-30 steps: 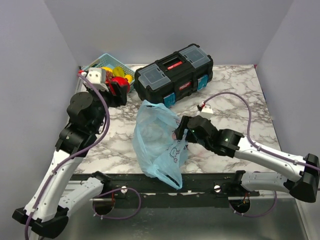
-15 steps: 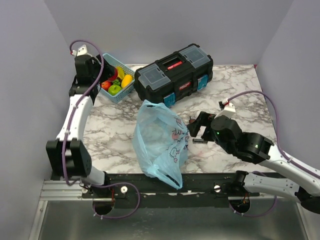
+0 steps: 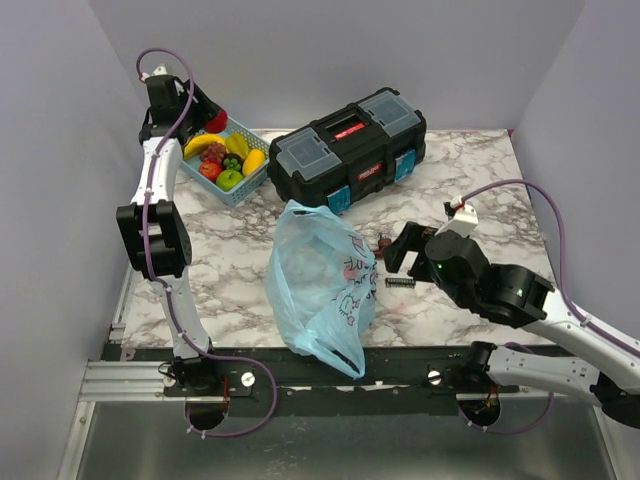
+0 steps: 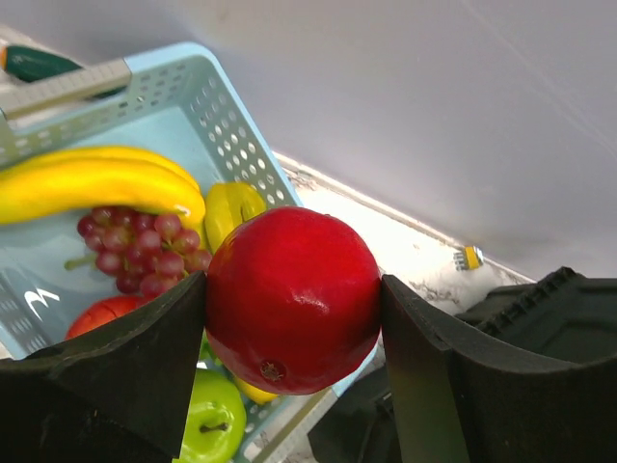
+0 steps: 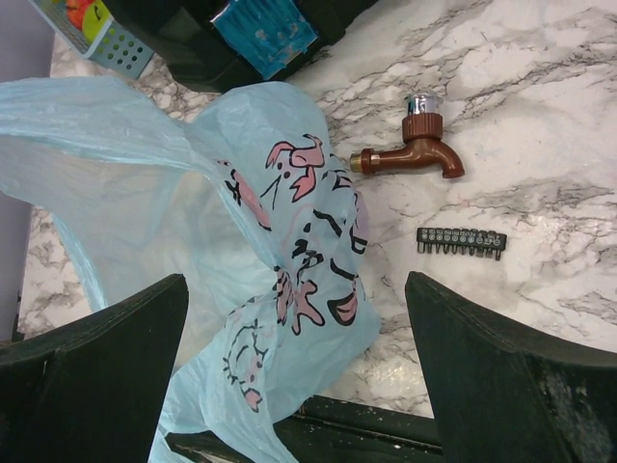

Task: Take the fake fruits out of the plastic bag
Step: Place the fake fruit in the bin, then reset both arms

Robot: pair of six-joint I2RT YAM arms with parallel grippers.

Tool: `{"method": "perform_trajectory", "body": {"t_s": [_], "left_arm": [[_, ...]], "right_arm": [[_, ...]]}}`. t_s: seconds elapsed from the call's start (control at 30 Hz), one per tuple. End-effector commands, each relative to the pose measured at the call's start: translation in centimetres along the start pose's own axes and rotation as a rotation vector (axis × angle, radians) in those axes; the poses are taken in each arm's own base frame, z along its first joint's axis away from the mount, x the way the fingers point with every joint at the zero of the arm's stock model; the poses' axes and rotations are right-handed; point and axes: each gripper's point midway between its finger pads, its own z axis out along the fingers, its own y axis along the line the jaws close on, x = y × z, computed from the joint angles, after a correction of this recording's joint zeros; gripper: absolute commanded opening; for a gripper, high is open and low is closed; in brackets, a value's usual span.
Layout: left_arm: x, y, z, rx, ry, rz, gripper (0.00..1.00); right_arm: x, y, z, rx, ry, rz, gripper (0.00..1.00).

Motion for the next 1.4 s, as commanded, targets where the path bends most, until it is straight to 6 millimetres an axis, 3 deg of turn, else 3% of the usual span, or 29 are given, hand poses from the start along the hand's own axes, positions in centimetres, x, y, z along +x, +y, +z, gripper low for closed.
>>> {"method": "perform_trajectory", "body": {"t_s": [0.0, 0.13, 0.2, 0.3, 0.53, 0.77, 0.93, 1.07, 1.2, 1.37], "left_arm": [[-2.3, 0.3, 0.1, -0.015, -0.036, 0.07, 0.61], [-2.8, 1.0, -0.1, -0.051, -0.057, 0.106, 0.72], [-3.1, 1.2, -0.4, -0.065, -0.063, 0.112, 0.88], [-3.2, 1.6, -1.0, -0.083, -0.053, 0.107, 0.96], [-3.5, 0.4, -4.3, -0.073, -0.039, 0.115, 0.98], [-0.2, -3.6, -9.9, 0.081, 0.023, 0.061, 0.95], [1.6, -8.1, -15.5, 0.198, 0.029, 0.157, 0.94], [2.2, -11.6, -21.7, 0.295, -0.021, 0.238, 0.94], [1.7, -16.1, -29.9, 0.441, -0.165, 0.306, 0.94], [0.8, -19.9, -40.2, 0.65, -0.378, 0.398, 0.94]], "right_arm": [[-1.0, -0.1, -0.1, 0.032, -0.034, -0.008, 0.97], [-1.4, 0.8, 0.3, 0.022, -0.039, -0.029, 0.98], [-1.5, 1.2, 0.5, 0.017, -0.034, -0.046, 0.98], [-1.5, 1.4, 0.8, 0.018, -0.034, -0.067, 0.99], [-1.3, 1.7, 0.8, -0.003, -0.027, -0.071, 1.0], [-2.0, 1.0, 0.3, 0.012, -0.059, -0.057, 1.0], [-3.9, 1.3, -0.5, 0.016, -0.1, -0.071, 1.0], [-5.9, 1.7, -1.5, 0.031, -0.124, -0.099, 1.0], [-9.6, 2.5, -3.6, 0.018, -0.19, -0.121, 1.0], [-15.2, 4.1, -7.9, -0.086, -0.311, -0.09, 1.0]]}}
